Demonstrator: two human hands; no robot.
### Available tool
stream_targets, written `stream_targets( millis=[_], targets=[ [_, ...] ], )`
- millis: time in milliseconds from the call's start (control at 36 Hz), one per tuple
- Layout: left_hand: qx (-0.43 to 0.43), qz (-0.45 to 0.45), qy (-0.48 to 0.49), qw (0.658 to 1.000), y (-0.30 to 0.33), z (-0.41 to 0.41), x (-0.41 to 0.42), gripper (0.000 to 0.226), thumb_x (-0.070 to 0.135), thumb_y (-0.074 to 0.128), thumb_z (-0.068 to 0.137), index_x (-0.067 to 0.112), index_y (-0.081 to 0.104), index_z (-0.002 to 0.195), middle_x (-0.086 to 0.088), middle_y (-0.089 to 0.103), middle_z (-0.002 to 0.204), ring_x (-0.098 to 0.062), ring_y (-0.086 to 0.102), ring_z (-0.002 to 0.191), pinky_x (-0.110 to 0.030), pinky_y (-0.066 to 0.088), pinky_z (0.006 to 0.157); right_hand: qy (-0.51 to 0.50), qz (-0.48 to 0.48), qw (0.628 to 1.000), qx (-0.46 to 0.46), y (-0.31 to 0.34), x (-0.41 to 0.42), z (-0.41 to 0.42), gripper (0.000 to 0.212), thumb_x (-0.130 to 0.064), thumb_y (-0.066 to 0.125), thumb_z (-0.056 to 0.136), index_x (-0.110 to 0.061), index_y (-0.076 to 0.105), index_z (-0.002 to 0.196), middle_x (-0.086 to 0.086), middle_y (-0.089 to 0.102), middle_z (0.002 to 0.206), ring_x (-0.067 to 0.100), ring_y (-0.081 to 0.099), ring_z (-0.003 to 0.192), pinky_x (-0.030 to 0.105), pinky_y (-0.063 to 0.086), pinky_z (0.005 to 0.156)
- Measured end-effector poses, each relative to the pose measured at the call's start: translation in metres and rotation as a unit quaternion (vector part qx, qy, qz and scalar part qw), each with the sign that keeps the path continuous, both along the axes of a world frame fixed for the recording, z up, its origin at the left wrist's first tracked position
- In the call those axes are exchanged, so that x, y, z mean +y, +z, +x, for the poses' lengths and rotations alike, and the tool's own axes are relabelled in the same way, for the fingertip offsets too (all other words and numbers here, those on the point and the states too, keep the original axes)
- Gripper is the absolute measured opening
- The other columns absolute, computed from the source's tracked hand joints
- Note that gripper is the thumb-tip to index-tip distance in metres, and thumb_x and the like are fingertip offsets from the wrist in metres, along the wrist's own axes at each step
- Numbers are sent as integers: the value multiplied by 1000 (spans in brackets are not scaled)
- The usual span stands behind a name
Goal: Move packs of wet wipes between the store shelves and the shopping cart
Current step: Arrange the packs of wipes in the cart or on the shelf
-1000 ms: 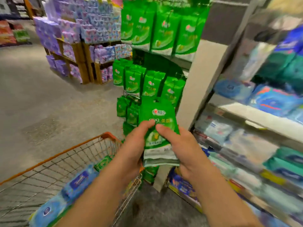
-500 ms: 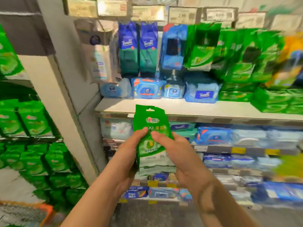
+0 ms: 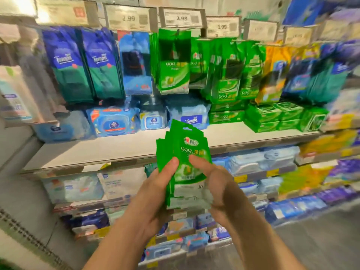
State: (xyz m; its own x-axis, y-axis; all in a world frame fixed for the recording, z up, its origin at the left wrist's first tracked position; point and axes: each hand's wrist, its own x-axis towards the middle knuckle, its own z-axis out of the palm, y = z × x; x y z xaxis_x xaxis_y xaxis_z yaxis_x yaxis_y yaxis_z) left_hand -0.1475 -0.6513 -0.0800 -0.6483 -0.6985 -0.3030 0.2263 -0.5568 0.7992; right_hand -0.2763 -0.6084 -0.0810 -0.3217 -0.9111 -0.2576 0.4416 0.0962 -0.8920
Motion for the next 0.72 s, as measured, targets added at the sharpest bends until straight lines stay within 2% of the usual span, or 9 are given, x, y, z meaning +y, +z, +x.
stream_targets(
  millis=[56,167,222,333,444,528,583,639,722],
  targets=[
    [25,2,-8,1000,-1,-11,-13,59,46,67,75,16,69,126,-14,75,118,-28,76,97,-34,61,65,-6,-6,1000,7,2,-7,-7,41,-32,71,81,-8,74,115,17,77,106,36,74,97,53,59,89],
    [57,17,-13,998,-1,-26,-42,57,37,66,78,13,67,129,-16,74,119,-31,75,101,-40,64,75,-18,-8,1000,18,8,-27,-19,32,-27,61,96,-7,71,119,16,77,107,34,75,99,40,63,79],
    [58,8,-14,998,0,-32,-57,56,34,66,78,12,66,129,-17,74,118,-31,75,100,-42,64,79,-22,-9,1000,17,10,-41,-24,32,-25,61,96,-6,71,119,17,76,109,36,74,100,40,63,78],
    [61,-4,-23,998,1,-43,-85,57,32,68,77,9,66,129,-21,73,119,-39,72,105,-53,60,89,-50,-25,998,35,9,-66,-36,51,-32,71,77,-6,70,121,19,75,110,38,72,103,54,56,95],
    [63,8,-14,998,1,-52,-102,61,29,74,73,7,65,129,-23,71,121,-43,69,110,-56,57,92,-53,-32,996,70,10,-76,-46,55,-36,79,77,-7,68,122,18,76,110,39,72,103,58,55,96],
    [68,15,-12,998,0,-59,-110,67,26,79,68,6,64,130,-23,71,121,-44,69,111,-55,58,90,-55,-28,994,89,11,-82,-59,60,-43,75,68,-7,70,117,16,77,105,40,73,100,60,55,93],
    [66,7,-6,998,0,-64,-114,69,16,88,65,6,65,129,-24,71,121,-45,69,111,-56,57,91,-51,-27,992,112,13,-85,-69,64,-49,75,63,-11,71,115,15,77,105,39,73,101,64,52,96],
    [72,-4,-3,997,1,-69,-116,69,16,91,64,5,65,128,-26,70,122,-46,68,112,-56,53,95,-45,-34,991,124,15,-88,-78,61,-49,73,66,-12,72,115,13,77,106,38,73,101,63,52,98],
    [69,-14,17,997,1,-77,-120,66,7,87,65,3,64,126,-27,71,118,-45,71,104,-52,59,84,-34,-42,990,130,17,-93,-93,47,-41,67,81,-12,70,117,11,77,107,33,74,100,57,55,95]
  ],
)
